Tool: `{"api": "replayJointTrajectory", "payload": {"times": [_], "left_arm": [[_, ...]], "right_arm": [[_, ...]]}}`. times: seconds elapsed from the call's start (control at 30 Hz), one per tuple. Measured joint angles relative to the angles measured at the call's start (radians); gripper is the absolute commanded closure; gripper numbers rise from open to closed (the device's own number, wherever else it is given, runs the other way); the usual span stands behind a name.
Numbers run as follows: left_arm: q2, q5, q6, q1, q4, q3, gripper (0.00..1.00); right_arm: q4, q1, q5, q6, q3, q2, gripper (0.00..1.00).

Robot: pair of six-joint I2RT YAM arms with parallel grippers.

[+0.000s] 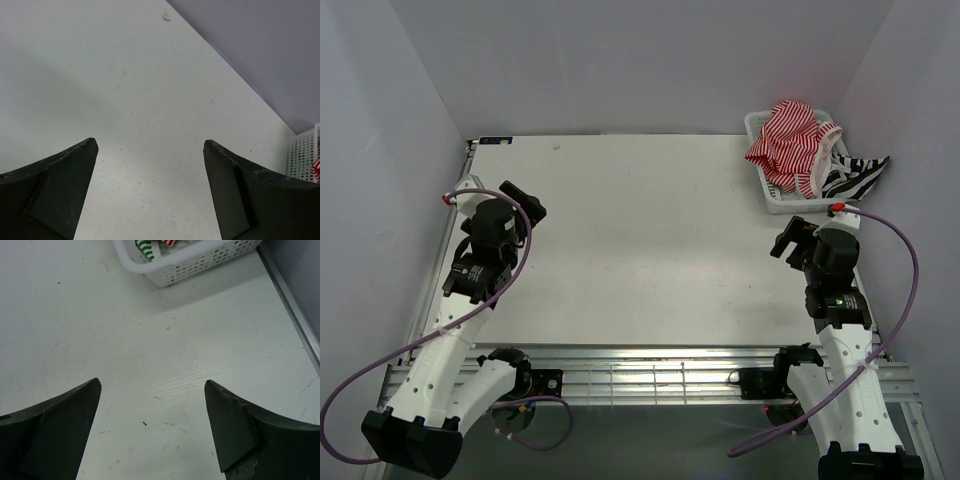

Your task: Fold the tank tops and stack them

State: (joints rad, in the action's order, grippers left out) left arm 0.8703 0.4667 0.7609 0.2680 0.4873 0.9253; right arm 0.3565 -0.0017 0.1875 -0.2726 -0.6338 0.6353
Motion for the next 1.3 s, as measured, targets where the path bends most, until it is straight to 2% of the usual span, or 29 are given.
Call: {"api": "replayJointTrajectory", "payload": {"times": [0.3,0.5,0.87,1.13,1.2,1.23,1.3], "left_arm": [[0.003,0.016,0.006,0.000,0.005,-0.002,0.02],[0.072,0.013,0.006,0.000,-0.011,-0.002,0.02],[0.202,-0.012,-0.012,0.000,-0.102,-0.007,0.02],[0.247,-0.013,-0.048,0.000,-0.173,-0.019,0.02],[0.261,-0.013,-0.054,0.000,-0.184,-0.019,0.02],[0.268,-0.013,-0.058,0.000,-0.187,-0.019,0.02],[0.283,-0.014,-0.065,0.000,-0.191,-0.019,0.02]], "right_arm": [[-0.070,0.000,-0.060,0.023,-0.003,0.037,0.10],[-0.132,0.000,-0.137,0.049,-0.128,0.240,0.10],[-0.199,0.000,-0.127,0.114,-0.719,0.883,0.10],[-0.108,0.002,-0.085,0.157,-1.222,1.366,0.10],[-0.081,0.002,-0.090,0.163,-1.311,1.447,0.06],[-0.070,0.002,-0.091,0.167,-1.351,1.487,0.12],[-0.049,0.002,-0.091,0.177,-1.394,1.542,0.46]]}}
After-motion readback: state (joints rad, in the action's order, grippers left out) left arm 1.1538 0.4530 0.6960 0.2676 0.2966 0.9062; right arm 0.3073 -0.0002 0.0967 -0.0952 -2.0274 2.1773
